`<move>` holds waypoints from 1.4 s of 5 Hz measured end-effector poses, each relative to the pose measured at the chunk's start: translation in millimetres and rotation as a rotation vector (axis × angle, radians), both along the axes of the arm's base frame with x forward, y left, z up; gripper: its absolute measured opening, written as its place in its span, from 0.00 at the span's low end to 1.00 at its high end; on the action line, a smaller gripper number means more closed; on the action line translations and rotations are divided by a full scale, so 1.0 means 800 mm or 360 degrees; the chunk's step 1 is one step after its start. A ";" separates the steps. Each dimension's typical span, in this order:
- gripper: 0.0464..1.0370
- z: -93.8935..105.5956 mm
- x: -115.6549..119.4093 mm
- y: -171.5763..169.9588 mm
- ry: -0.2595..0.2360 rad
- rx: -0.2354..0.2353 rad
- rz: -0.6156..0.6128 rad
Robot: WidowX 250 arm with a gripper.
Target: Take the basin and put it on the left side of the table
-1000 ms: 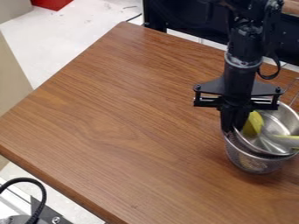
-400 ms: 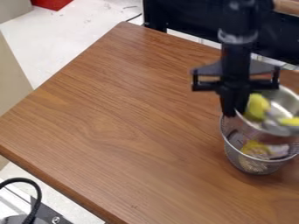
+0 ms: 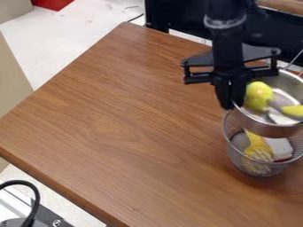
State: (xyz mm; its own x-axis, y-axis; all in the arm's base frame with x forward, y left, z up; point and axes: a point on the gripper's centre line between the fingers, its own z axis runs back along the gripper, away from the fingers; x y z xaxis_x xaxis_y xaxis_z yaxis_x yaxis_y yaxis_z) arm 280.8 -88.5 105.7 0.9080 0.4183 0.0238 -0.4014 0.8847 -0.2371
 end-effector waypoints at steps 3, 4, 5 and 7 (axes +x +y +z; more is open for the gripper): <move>0.01 -0.005 -0.044 0.084 0.0077 0.0101 -0.0107; 0.01 -0.017 -0.054 0.114 0.0070 0.0123 -0.0154; 0.01 -0.034 -0.067 0.152 0.0046 0.0136 -0.0193; 0.01 -0.083 -0.088 0.194 0.0079 0.0161 -0.0271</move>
